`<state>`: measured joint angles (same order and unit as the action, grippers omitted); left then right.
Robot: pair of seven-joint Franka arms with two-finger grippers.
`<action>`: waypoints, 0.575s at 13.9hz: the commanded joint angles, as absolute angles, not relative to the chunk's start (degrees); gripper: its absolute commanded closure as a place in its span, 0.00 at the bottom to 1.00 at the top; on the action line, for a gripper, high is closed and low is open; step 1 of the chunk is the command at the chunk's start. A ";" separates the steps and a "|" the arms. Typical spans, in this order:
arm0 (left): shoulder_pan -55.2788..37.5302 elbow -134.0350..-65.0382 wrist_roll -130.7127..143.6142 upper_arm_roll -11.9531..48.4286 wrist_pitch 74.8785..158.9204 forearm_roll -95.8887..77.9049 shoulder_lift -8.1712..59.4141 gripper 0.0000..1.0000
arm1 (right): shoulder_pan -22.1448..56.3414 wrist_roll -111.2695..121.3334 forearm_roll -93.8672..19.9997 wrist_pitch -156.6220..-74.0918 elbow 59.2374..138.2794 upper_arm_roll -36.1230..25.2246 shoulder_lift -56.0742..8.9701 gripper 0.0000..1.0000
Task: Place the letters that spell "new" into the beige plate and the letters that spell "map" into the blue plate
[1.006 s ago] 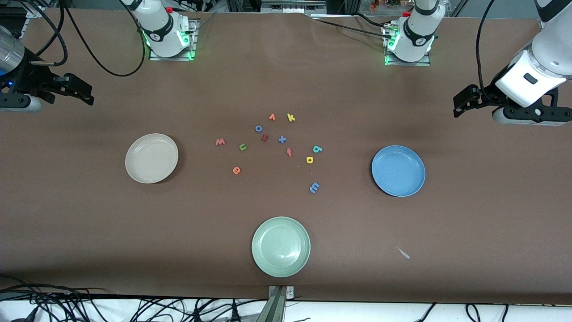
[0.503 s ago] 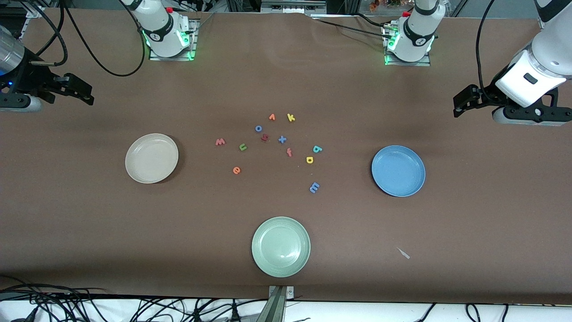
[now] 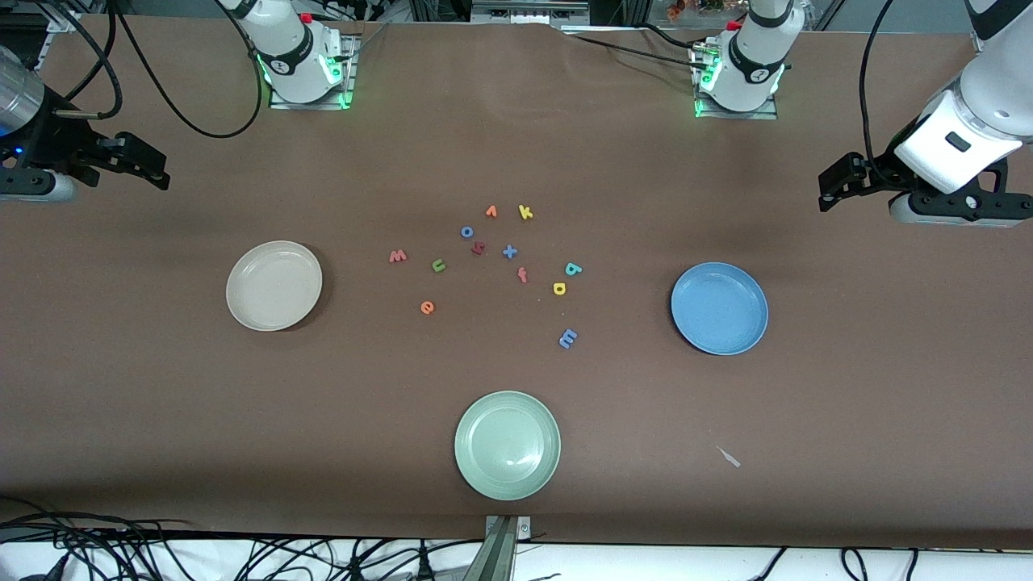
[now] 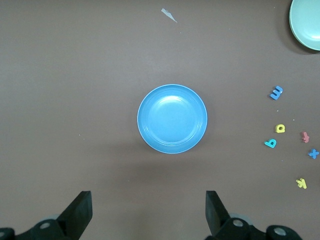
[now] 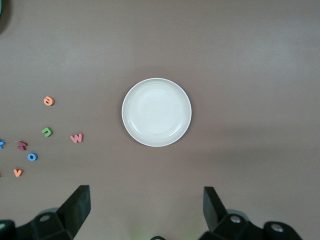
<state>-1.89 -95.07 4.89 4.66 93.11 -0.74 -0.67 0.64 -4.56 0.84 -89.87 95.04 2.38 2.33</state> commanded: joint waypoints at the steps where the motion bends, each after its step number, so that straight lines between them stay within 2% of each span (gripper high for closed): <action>1: -1.23 -94.75 3.43 5.19 92.29 -1.41 -0.79 0.00 | 0.53 -5.10 1.32 -89.21 94.66 2.72 2.64 0.00; 8: -1.23 -94.75 3.43 5.19 92.20 -1.41 -0.79 0.00 | 0.53 -5.10 1.32 -89.21 94.66 2.72 2.72 0.00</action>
